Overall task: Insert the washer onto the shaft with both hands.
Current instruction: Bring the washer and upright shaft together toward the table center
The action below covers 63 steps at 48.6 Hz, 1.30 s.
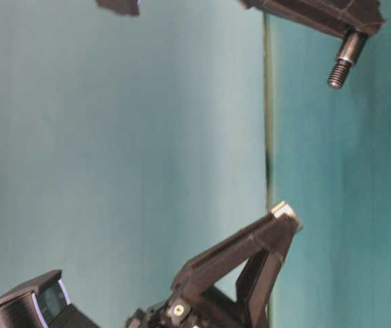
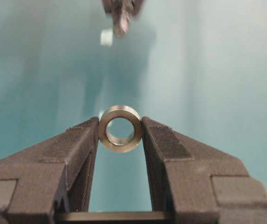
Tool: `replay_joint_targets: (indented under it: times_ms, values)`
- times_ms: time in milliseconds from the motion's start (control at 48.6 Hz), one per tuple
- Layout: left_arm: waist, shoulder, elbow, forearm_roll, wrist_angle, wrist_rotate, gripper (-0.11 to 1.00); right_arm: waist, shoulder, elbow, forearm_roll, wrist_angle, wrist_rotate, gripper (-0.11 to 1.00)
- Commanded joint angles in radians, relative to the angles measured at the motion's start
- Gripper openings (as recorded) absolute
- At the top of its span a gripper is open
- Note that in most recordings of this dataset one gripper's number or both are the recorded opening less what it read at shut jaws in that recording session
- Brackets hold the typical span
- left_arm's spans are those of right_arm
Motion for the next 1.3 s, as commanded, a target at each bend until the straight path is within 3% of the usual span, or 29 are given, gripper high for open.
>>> replay_joint_targets:
  times_ms: [0, 1277]
  values:
    - [-0.003, 0.008, -0.021, 0.003, -0.043, -0.006, 0.36, 0.011, 0.003, 0.003, 0.003, -0.060, 0.038, 0.00]
    - [-0.014, 0.163, -0.132, 0.003, -0.106, -0.011, 0.36, 0.034, 0.037, -0.046, -0.020, -0.081, 0.057, 0.00]
